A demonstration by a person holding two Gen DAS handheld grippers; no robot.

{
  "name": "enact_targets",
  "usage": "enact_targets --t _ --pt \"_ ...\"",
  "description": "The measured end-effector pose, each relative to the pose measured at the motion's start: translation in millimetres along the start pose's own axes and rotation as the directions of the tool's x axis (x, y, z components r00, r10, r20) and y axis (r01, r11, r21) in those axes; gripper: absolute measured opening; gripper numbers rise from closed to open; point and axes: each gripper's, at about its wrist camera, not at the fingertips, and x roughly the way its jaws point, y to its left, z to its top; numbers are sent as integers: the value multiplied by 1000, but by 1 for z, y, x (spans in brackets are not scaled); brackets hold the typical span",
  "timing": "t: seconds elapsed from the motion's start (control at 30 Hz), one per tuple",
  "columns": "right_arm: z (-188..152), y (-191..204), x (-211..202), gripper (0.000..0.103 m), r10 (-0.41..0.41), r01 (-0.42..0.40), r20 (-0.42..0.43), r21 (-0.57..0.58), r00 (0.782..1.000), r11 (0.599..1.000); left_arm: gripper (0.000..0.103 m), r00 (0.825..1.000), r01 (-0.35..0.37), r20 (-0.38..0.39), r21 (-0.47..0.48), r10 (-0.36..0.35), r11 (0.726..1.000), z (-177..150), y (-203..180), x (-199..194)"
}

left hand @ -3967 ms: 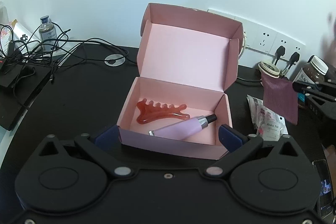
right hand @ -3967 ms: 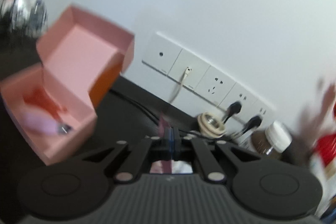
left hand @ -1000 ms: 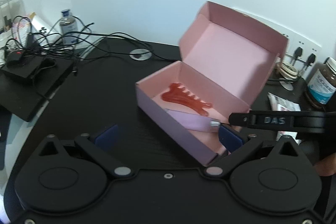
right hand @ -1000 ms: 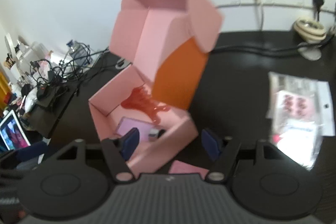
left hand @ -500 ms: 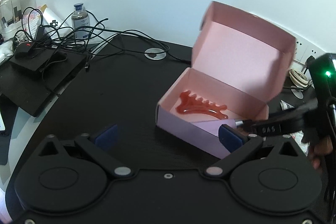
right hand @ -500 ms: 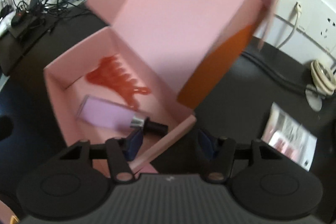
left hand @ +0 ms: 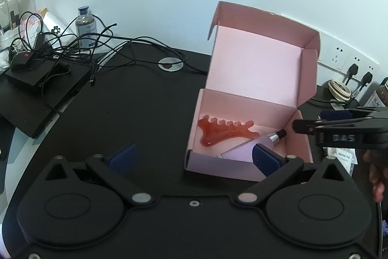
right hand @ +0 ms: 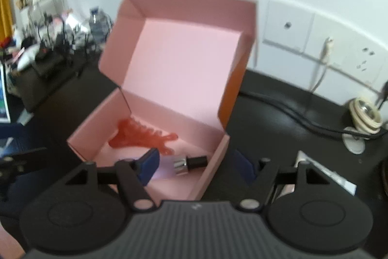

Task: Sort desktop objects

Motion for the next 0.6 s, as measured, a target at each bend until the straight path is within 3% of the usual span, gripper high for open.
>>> enact_targets --t 0.23,0.27,0.6 --pt "-21 2 -45 77 -14 9 82 67 997 998 103 1000 25 0 17 -25 1000 -3 -5 -6" --pt "-27 2 -49 81 -22 15 78 86 997 996 103 1000 29 1 21 -29 999 -3 -6 -7" --pt "-86 24 -46 81 -97 100 -30 92 995 991 103 998 55 -6 90 -55 994 -9 -16 -11"
